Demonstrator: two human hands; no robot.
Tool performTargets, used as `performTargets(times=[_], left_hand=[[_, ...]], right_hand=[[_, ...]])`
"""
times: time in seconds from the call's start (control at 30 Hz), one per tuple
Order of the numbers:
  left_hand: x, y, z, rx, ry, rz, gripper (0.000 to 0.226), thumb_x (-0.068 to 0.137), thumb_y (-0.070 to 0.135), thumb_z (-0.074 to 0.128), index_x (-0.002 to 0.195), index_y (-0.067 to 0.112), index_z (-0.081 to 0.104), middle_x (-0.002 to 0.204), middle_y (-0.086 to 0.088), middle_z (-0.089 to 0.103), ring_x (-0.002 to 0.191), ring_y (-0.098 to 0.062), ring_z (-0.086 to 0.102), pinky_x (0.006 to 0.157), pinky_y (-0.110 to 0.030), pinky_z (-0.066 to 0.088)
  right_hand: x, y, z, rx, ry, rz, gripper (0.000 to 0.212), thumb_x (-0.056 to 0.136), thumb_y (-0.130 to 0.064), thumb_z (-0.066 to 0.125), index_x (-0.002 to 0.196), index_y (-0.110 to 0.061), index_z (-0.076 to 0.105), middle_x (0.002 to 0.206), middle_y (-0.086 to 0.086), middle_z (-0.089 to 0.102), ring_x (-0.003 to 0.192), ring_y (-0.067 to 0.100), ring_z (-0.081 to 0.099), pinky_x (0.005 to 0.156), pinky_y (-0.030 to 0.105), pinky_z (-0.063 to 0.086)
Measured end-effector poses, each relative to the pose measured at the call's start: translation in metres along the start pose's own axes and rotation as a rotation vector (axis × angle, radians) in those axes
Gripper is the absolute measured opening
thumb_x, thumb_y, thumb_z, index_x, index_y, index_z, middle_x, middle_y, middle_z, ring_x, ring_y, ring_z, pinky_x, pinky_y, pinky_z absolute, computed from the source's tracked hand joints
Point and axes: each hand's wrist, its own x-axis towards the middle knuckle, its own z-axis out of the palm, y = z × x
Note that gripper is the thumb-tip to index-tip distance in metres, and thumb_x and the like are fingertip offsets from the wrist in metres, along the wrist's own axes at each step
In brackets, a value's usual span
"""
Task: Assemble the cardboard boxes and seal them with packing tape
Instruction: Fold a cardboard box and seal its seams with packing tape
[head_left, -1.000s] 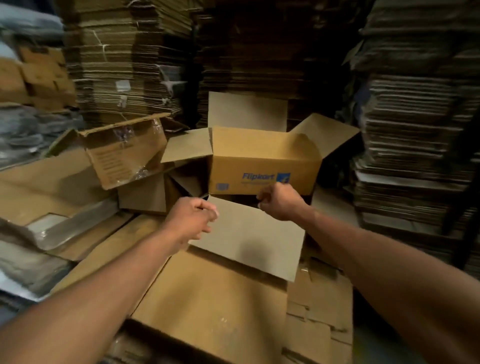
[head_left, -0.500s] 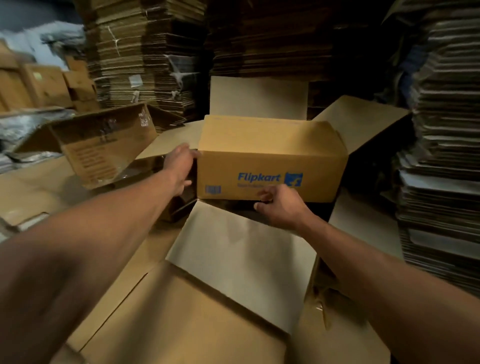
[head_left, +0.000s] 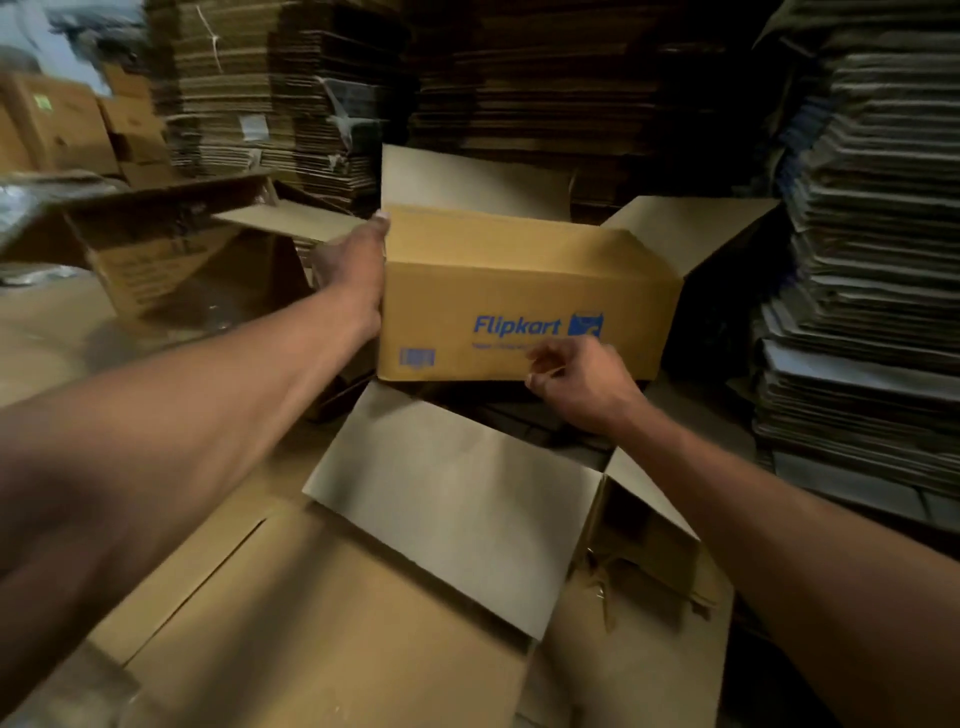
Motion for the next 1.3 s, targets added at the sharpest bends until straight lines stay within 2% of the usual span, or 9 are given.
performTargets(times=[0.1,0.27,0.37,0.53,0.63,0.73,1.1,1.2,1.3], left_hand=[[-0.026,0.001,-0.023,0.024,0.033,0.017,0.022,0.089,0.033,0.076,0.074,0.02,0.068,0.074,0.007,0.066,0.062,-0.007,0.056,0.052,-0.018,0.042],[-0.082,0.008,-0.1,-0.03,0.064,-0.004,0.025,0.081,0.04,0.079,0.086,0.016,0.074,0.08,0.003,0.062,0.077,-0.013,0.052,0.068,-0.028,0.039],[-0.135,0.025,-0.165,-0.047,0.092,-0.045,0.048,0.084,0.041,0.08,0.123,0.013,0.073,0.119,0.007,0.071,0.107,-0.016,0.065,0.097,-0.032,0.051],[-0.219,0.063,-0.282,-0.169,0.06,-0.067,0.023,0.081,0.041,0.079,0.08,0.02,0.07,0.086,0.007,0.07,0.084,-0.014,0.063,0.079,-0.033,0.049],[-0.265,0.093,-0.357,-0.177,0.08,-0.13,0.04,0.088,0.038,0.079,0.123,0.02,0.074,0.107,0.005,0.074,0.094,-0.01,0.068,0.075,-0.029,0.055],[-0.294,0.109,-0.433,-0.179,0.081,-0.212,0.055,0.089,0.032,0.081,0.139,0.018,0.065,0.116,0.006,0.071,0.101,-0.009,0.066,0.077,-0.026,0.051],[-0.387,0.095,-0.662,0.1,0.266,-0.474,0.034,0.091,0.043,0.077,0.117,0.02,0.077,0.118,0.0,0.074,0.111,-0.02,0.067,0.102,-0.044,0.053],[-0.375,0.11,-0.687,0.134,0.272,-0.484,0.015,0.094,0.041,0.073,0.092,0.026,0.076,0.107,-0.003,0.075,0.102,-0.02,0.068,0.091,-0.037,0.054],[-0.348,0.121,-0.71,0.117,0.274,-0.559,0.017,0.096,0.032,0.072,0.106,0.018,0.071,0.101,-0.006,0.073,0.095,-0.019,0.07,0.081,-0.034,0.057]], right_hand=[[-0.016,-0.021,-0.011,-0.002,0.041,0.01,0.034,0.086,-0.019,0.068,0.12,-0.022,0.074,0.107,-0.011,0.076,0.104,0.013,0.07,0.097,0.032,0.055],[-0.068,-0.083,-0.028,0.026,0.065,0.028,0.041,0.083,-0.024,0.074,0.124,-0.026,0.072,0.111,-0.011,0.075,0.102,0.016,0.07,0.097,0.037,0.055],[-0.127,-0.128,-0.032,-0.02,0.023,0.067,0.052,0.082,-0.029,0.079,0.132,-0.028,0.066,0.124,-0.008,0.072,0.11,0.019,0.068,0.097,0.038,0.055],[-0.253,-0.197,-0.024,-0.079,-0.057,0.159,0.066,0.082,-0.033,0.082,0.143,-0.026,0.058,0.135,0.007,0.066,0.125,0.028,0.061,0.101,0.036,0.051],[-0.32,-0.246,-0.025,-0.08,-0.103,0.183,0.07,0.086,-0.032,0.081,0.149,-0.024,0.052,0.139,0.01,0.062,0.127,0.029,0.058,0.098,0.034,0.049],[-0.371,-0.29,-0.023,-0.064,-0.08,0.227,0.067,0.086,-0.031,0.081,0.147,-0.027,0.052,0.139,0.006,0.062,0.118,0.028,0.063,0.091,0.037,0.054],[-0.522,-0.372,0.032,-0.17,-0.236,0.155,0.068,0.086,-0.056,0.074,0.146,-0.033,0.053,0.151,0.003,0.048,0.136,0.029,0.043,0.105,0.05,0.047],[-0.519,-0.402,0.046,-0.167,-0.265,0.076,0.058,0.092,-0.057,0.066,0.143,-0.032,0.056,0.149,0.001,0.051,0.137,0.028,0.044,0.105,0.049,0.046],[-0.508,-0.437,0.062,-0.198,-0.272,0.02,0.053,0.095,-0.057,0.063,0.141,-0.031,0.058,0.144,0.001,0.056,0.135,0.03,0.045,0.104,0.049,0.047]])
